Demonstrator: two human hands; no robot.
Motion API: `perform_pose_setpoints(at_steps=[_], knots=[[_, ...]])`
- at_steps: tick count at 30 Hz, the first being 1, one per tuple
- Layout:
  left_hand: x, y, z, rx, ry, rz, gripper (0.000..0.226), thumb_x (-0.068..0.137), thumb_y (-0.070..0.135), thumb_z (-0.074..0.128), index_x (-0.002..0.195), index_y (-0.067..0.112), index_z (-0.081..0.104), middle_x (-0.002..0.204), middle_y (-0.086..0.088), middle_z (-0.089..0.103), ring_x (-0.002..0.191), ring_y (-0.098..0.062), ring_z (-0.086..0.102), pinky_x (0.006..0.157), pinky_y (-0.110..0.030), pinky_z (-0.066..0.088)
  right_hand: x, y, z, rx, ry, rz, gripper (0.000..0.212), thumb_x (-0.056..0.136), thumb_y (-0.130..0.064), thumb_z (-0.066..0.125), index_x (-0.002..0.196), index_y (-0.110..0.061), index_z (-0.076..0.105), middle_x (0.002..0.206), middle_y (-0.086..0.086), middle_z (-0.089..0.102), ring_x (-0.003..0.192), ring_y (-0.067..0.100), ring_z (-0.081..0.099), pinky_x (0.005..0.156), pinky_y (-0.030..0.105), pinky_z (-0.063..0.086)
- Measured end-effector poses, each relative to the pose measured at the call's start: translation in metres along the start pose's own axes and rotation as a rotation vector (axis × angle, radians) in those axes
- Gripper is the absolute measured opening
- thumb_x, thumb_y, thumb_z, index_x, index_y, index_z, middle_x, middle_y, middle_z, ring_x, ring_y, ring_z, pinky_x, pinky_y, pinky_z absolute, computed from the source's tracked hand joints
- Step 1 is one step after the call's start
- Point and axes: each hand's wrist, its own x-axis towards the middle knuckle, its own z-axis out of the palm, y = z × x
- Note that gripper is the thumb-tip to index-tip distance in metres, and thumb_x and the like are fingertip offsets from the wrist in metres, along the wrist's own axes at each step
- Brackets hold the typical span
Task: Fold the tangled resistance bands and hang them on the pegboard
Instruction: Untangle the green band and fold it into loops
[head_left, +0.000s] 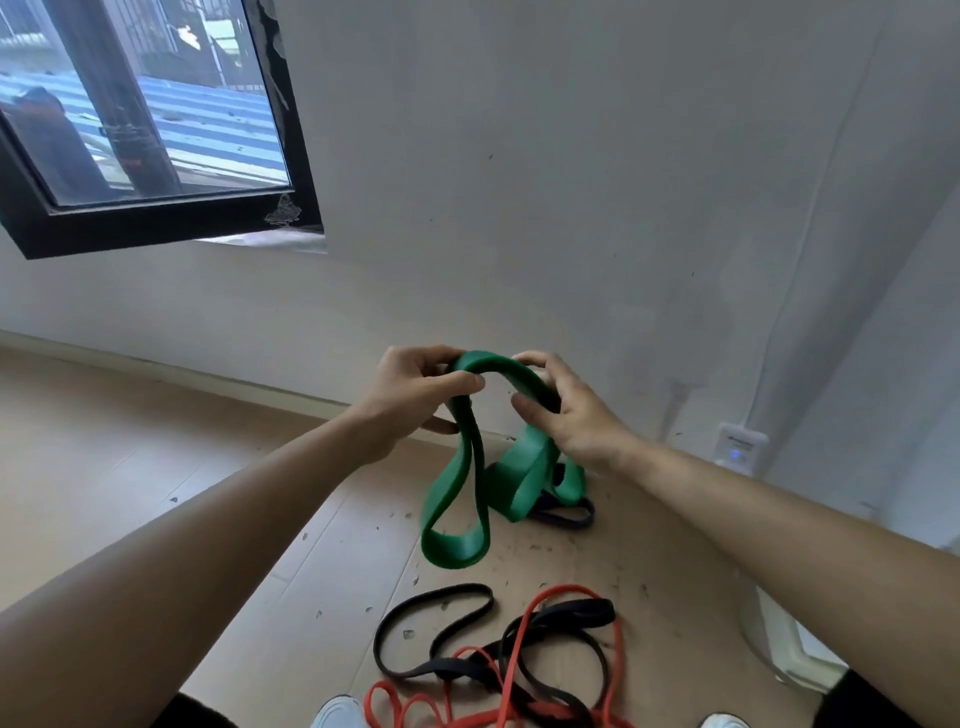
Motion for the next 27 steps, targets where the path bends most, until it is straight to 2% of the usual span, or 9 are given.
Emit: perform_pose_setpoints(at_steps=[3,6,8,12,16,18,20,24,27], knots=[[-0.001,0.005,-0.002,-0.023,0.017,0.018,0.021,0.089,0.009,0.073,0.109,0.014,0.076,0.089,-0.012,0.071,0.089,-0.033,0.075,0.073,-0.050,0.064,-0.001,0.005,0.004,-0.133,0.016,-0.018,0.059,0.088,-0.022,0.077,0.138,-0.030,0.047,0.107,-0.007,0.062,0.099,0.010,0.062,0.086,0.026,0.051],[-0.001,0.009,-0.004,-0.031,0.040,0.033,0.019,0.090,0.008,0.072,0.107,0.013,0.076,0.086,-0.012,0.071,0.084,-0.031,0.075,0.068,-0.044,0.064,-0.001,0.011,0.007,-0.290,0.048,-0.015,0.065,0.082,-0.014,0.079,0.137,-0.029,0.049,0.103,-0.009,0.062,0.090,0.003,0.059,0.077,0.024,0.047],[0.000,0.011,-0.008,-0.036,0.086,0.036,0.018,0.089,0.008,0.072,0.106,0.014,0.077,0.082,-0.009,0.072,0.082,-0.028,0.075,0.066,-0.040,0.063,0.001,0.015,0.006,-0.339,0.050,-0.013,0.063,0.084,-0.012,0.076,0.138,-0.029,0.051,0.106,-0.012,0.062,0.088,0.000,0.058,0.080,0.019,0.047],[0.000,0.011,-0.013,-0.080,0.131,0.018,0.019,0.090,0.008,0.071,0.108,0.013,0.076,0.084,-0.012,0.073,0.085,-0.029,0.076,0.068,-0.041,0.063,0.003,0.013,0.000,-0.356,0.044,-0.023,0.060,0.089,-0.017,0.074,0.143,-0.030,0.050,0.113,-0.011,0.065,0.101,0.008,0.060,0.089,0.024,0.048],[0.004,0.013,-0.009,-0.209,0.152,-0.021,0.022,0.093,0.007,0.067,0.113,0.010,0.074,0.079,-0.005,0.072,0.088,-0.029,0.076,0.072,-0.043,0.063,0.000,0.005,0.008,-0.176,-0.065,0.040,0.066,0.096,-0.027,0.068,0.154,-0.029,0.039,0.147,-0.008,0.053,0.130,0.004,0.049,0.114,0.026,0.038],[0.007,0.015,-0.006,-0.265,0.172,-0.037,0.025,0.093,0.007,0.065,0.117,0.011,0.071,0.076,-0.003,0.070,0.087,-0.029,0.075,0.071,-0.043,0.062,-0.001,0.000,0.016,0.038,-0.106,0.063,0.059,0.095,-0.035,0.066,0.150,-0.032,0.044,0.143,-0.008,0.058,0.131,0.008,0.053,0.116,0.036,0.040],[0.007,0.015,-0.001,-0.298,0.191,-0.046,0.025,0.094,0.007,0.065,0.119,0.010,0.069,0.083,-0.009,0.070,0.087,-0.029,0.074,0.069,-0.040,0.062,-0.001,-0.006,0.021,0.181,-0.124,0.092,0.054,0.089,-0.048,0.066,0.139,-0.031,0.053,0.127,-0.003,0.063,0.120,0.017,0.060,0.108,0.043,0.048],[0.008,0.019,0.012,-0.374,0.238,-0.058,0.023,0.094,0.008,0.066,0.117,0.006,0.067,0.090,-0.011,0.073,0.081,-0.025,0.075,0.068,-0.039,0.062,-0.004,-0.011,0.038,-0.110,0.037,0.108,0.084,0.063,-0.081,0.070,0.130,-0.035,0.048,0.120,-0.002,0.047,0.111,0.018,0.052,0.100,0.045,0.050],[0.008,0.021,0.021,-0.434,0.259,-0.071,0.023,0.093,0.007,0.068,0.115,0.004,0.066,0.081,-0.008,0.074,0.077,-0.023,0.075,0.069,-0.041,0.062,-0.006,0.002,0.053,-0.220,0.156,0.082,0.089,0.059,-0.083,0.070,0.129,-0.037,0.042,0.119,-0.004,0.047,0.112,0.019,0.045,0.094,0.046,0.047]])
